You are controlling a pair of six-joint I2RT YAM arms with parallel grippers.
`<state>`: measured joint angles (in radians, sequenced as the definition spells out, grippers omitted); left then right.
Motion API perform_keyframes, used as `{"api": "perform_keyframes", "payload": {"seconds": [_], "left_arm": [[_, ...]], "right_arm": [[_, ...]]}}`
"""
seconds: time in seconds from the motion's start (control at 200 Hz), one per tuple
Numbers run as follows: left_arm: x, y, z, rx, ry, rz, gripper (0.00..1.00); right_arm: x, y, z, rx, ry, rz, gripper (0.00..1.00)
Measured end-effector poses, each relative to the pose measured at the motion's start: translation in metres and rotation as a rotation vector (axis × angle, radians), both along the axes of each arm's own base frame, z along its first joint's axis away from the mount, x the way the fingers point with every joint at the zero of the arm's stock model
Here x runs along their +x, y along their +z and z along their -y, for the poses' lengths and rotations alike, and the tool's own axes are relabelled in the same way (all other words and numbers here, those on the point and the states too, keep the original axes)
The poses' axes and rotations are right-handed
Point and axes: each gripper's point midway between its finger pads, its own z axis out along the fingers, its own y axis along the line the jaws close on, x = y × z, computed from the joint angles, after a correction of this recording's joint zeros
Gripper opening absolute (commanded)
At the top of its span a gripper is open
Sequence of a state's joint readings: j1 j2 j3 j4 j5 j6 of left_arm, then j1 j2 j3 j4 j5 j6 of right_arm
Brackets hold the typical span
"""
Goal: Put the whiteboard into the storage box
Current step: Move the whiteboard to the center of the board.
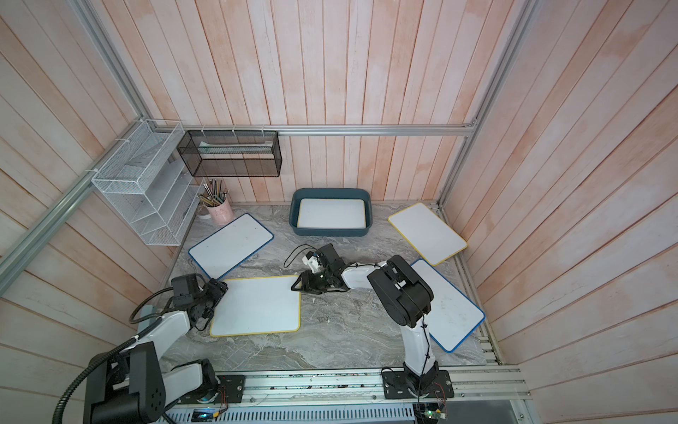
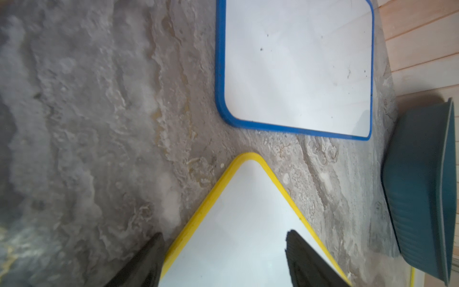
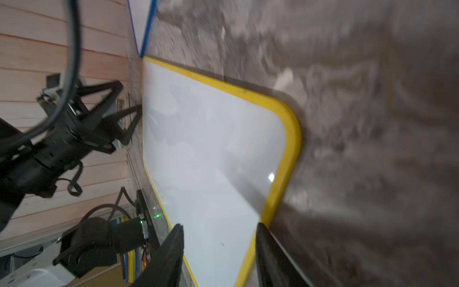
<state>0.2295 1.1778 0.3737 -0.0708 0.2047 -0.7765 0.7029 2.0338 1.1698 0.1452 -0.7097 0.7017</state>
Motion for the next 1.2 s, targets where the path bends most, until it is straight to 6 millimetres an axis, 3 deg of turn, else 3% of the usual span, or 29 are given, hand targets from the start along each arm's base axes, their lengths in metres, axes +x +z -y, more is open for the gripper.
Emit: {"api": "perform_keyframes", "payload": {"seconds": [0.095,0.185,0.26,0.38,0.53,0.65,0.79,0.905,1.03,1.12,1.2], "left_arm": [[-0.006,0.000,0.013,-0.044,-0.030,0.004,0.76],[-0.008,0.000,0.022,-0.073,-0.056,0.001,0.75],[-0.007,0.000,0.030,-0.083,-0.086,-0.010,0.75],[-0.005,0.000,0.049,-0.100,-0.145,-0.025,0.75],[-0.003,0.000,0.085,-0.138,-0.237,-0.047,0.73],[-0.005,0.001,0.138,-0.191,-0.353,-0.072,0.73],[-0.023,0.002,0.196,-0.234,-0.472,-0.121,0.73],[-0.033,0.002,0.226,-0.257,-0.526,-0.156,0.73],[-0.034,0.002,0.234,-0.213,-0.539,-0.187,0.73],[-0.030,0.004,0.220,-0.099,-0.522,-0.212,0.73],[-0.015,0.017,0.208,0.015,-0.512,-0.187,0.73]], "right_arm": [[0.033,0.029,-0.011,0.055,-0.003,0.098,0.48],[0.050,0.042,-0.006,0.075,-0.017,0.149,0.48],[0.059,0.038,0.011,0.061,-0.043,0.153,0.48],[0.060,0.021,0.054,-0.005,-0.105,0.127,0.48],[0.052,0.013,0.105,-0.072,-0.174,0.108,0.48],[0.048,0.016,0.136,-0.096,-0.222,0.113,0.48],[0.040,0.024,0.160,-0.118,-0.246,0.106,0.48],[0.027,0.042,0.167,-0.137,-0.228,0.130,0.48],[0.005,0.057,0.179,-0.172,-0.213,0.148,0.48],[-0.021,0.056,0.188,-0.191,-0.206,0.114,0.48],[-0.048,0.048,0.192,-0.207,-0.189,0.061,0.48]]}}
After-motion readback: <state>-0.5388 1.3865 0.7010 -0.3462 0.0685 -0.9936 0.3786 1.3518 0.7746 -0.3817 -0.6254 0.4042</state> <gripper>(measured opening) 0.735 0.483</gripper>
